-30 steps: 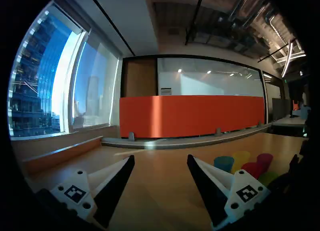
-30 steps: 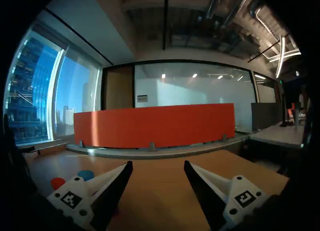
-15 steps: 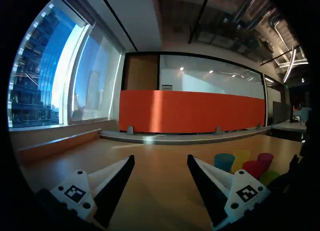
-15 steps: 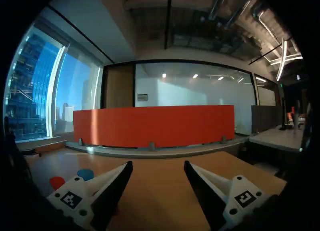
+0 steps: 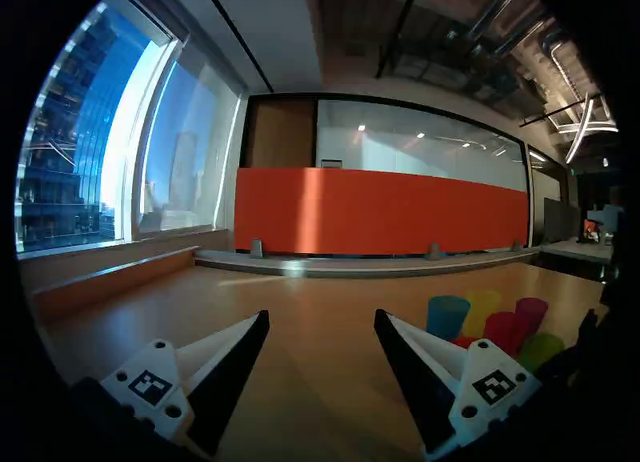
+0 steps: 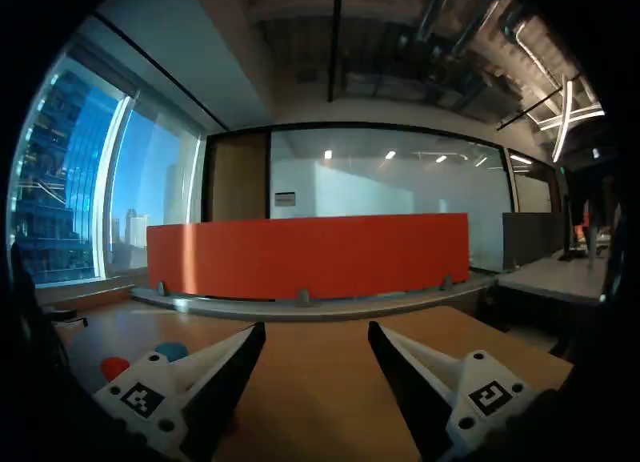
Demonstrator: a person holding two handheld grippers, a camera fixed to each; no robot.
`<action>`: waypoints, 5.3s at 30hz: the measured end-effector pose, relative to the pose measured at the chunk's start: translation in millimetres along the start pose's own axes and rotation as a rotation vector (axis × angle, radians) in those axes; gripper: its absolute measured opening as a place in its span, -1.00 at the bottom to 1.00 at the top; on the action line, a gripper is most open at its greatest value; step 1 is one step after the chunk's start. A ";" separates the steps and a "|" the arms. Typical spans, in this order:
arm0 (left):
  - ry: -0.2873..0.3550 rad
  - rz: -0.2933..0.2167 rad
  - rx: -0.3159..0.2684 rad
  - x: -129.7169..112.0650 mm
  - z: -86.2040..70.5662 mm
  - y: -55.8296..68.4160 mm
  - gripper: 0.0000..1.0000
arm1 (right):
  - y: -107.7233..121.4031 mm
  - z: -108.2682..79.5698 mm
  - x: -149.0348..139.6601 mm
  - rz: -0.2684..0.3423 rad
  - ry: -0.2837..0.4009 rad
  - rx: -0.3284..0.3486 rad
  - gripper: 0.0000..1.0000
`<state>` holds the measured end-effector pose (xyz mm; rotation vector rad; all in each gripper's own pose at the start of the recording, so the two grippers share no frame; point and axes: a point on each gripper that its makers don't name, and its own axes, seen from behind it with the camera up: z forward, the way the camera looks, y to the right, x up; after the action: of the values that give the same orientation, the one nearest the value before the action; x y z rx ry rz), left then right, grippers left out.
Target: Pour water
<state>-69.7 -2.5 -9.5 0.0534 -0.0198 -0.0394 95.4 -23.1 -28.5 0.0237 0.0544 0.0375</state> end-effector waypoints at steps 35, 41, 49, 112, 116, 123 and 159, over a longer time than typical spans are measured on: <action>0.001 0.043 0.002 -2.1 -2.8 4.4 0.96 | 13.7 -9.2 2.9 -0.028 0.031 0.003 0.98; 0.000 0.043 0.002 -1.7 -2.9 4.1 0.95 | 18.0 -7.7 -4.7 -0.079 0.044 -0.007 0.98; 0.000 0.043 0.002 -1.4 -3.4 3.9 0.96 | 10.8 3.3 -20.8 -0.120 0.057 -0.010 0.98; 0.000 0.043 0.002 -1.4 -3.5 4.3 0.95 | 31.8 24.8 -96.1 -0.038 -0.054 -0.034 1.00; 0.000 0.043 0.002 -1.5 -3.5 4.4 0.95 | 31.8 25.3 -96.9 -0.038 -0.056 -0.033 1.00; 0.000 0.043 0.002 -2.0 -3.7 4.2 0.95 | 31.7 25.5 -96.6 -0.037 -0.056 -0.033 0.99; 0.000 0.043 0.002 -2.1 -2.6 3.9 0.96 | 30.8 25.5 -96.9 -0.037 -0.056 -0.033 1.00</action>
<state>-71.6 1.7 -11.9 0.0547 -0.0206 0.0035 -1.0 3.4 3.0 -0.0094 -0.0020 0.0003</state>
